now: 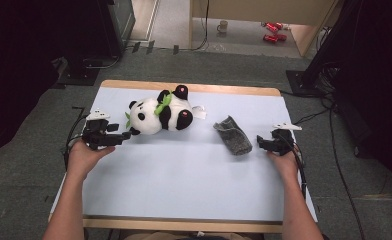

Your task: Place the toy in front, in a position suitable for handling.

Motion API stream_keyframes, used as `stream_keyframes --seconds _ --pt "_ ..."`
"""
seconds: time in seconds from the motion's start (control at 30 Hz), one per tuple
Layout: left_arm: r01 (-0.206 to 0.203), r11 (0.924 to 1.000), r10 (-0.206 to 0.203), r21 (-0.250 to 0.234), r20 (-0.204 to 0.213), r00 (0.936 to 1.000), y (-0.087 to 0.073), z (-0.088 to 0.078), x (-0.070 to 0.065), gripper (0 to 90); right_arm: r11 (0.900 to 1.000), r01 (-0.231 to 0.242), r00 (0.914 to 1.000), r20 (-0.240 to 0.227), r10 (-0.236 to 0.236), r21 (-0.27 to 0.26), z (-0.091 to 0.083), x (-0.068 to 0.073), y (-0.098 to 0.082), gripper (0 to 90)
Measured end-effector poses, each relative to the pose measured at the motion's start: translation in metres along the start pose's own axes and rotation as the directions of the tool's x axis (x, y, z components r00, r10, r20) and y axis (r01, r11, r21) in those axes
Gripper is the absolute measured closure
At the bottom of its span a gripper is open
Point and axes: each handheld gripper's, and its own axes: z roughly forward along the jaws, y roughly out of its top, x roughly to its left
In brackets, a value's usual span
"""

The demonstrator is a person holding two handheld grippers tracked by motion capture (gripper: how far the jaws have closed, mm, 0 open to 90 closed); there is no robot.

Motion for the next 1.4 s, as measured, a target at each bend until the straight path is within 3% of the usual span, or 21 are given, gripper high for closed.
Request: stream_keyframes --seconds 0.5,1.0,1.13,1.4 --pt "-0.031 0.9990 0.033 -0.033 0.058 0.9978 0.026 0.002 -0.023 36.5 1.000 0.004 1.0000 0.003 -0.004 -0.001 0.000 0.000 0.000 24.8" --pt "-0.062 0.9972 0.065 -0.041 0.081 0.9946 0.049 0.019 -0.036 38.4 1.000 0.002 1.0000 0.004 -0.002 0.000 0.000 0.000 0.000 24.2" --pt "-0.077 0.9966 0.080 -0.028 0.089 0.9928 0.055 0.026 -0.037 39.6 1.000 -0.018 0.9995 0.024 0.018 0.008 0.001 -0.001 0.000 18.3" --pt "-0.074 0.9965 0.078 -0.037 0.103 0.9916 0.068 0.037 -0.037 40.1 1.000 -0.018 0.9996 0.022 0.018 0.007 0.001 -0.001 0.000 18.4"
